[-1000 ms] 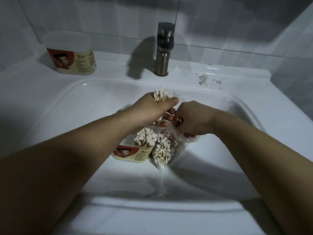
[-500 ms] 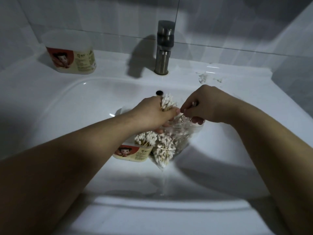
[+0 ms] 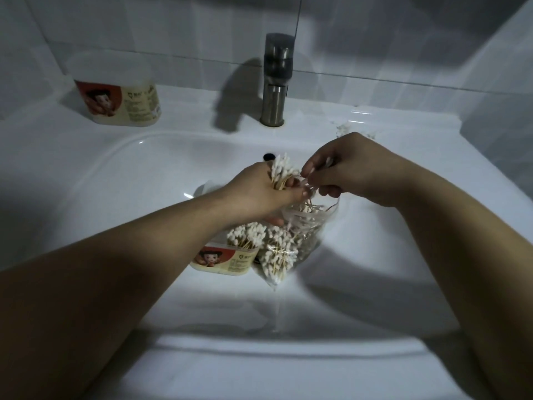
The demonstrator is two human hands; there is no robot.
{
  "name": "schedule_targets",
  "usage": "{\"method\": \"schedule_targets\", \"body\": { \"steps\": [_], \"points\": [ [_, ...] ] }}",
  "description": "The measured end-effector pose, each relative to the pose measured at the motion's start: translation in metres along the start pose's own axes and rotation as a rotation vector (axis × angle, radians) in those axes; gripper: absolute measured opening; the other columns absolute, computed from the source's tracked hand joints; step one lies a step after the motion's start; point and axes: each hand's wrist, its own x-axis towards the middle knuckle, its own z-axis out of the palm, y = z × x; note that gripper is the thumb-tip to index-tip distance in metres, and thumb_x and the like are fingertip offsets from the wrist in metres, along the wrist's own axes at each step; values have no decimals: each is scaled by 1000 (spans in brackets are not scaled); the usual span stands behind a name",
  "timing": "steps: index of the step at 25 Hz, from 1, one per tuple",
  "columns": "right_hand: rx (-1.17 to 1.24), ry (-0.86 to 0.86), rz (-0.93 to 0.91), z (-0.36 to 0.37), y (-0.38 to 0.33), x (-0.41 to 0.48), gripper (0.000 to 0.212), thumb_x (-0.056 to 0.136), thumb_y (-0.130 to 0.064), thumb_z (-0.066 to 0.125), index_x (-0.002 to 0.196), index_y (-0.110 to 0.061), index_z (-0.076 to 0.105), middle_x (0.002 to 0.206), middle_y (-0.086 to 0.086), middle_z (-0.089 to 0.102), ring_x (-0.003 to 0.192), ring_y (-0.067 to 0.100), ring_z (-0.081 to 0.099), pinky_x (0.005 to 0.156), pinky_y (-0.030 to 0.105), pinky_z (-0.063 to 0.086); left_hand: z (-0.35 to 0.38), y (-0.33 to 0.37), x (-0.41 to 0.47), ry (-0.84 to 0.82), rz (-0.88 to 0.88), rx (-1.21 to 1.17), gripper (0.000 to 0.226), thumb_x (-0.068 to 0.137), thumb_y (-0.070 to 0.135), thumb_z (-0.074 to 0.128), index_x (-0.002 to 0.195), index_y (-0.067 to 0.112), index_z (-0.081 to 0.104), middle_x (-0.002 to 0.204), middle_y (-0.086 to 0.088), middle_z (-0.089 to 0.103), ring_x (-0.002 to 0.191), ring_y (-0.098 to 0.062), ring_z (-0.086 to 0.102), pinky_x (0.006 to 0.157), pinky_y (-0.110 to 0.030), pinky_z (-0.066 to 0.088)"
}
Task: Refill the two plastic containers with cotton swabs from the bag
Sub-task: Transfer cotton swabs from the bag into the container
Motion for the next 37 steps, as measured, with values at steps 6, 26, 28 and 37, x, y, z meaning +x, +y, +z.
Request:
{"method": "schedule_targets", "body": {
  "steps": [6,26,28,37],
  "points": [
    [108,12,-18,2,1,2,15,85,5,70,86,-8,75,59,9,64,51,13,59,53,23,49,6,-7,6,-21,14,-81,27,85,4,80,110,7,70,104,-13,76,95,-28,76,85,-54,62],
    [-117,42,-8,-5,2,0,20,83,-3,68,83,-19,79,62,7,72,55,14,64,65,34,53,4,-10,20,292,8,-248,14,99,14,64,105,24,73,78,6,73,73,-6,68,63,-22,52],
    [-139,10,-27,3,-2,0,20,83,-2,67,83,-18,79,62,7,72,55,14,64,64,34,55,6,-9,20,299,-14,-257,9,97,19,67,96,22,75,71,2,69,69,-12,63,61,-24,47],
    [-202,-34,66,16,-2,3,18,80,-3,64,79,-15,78,64,5,73,55,10,69,68,32,59,8,-17,22,209,-76,-296,27,97,35,66,106,10,74,101,-10,78,101,-30,74,100,-54,55]
  ]
}}
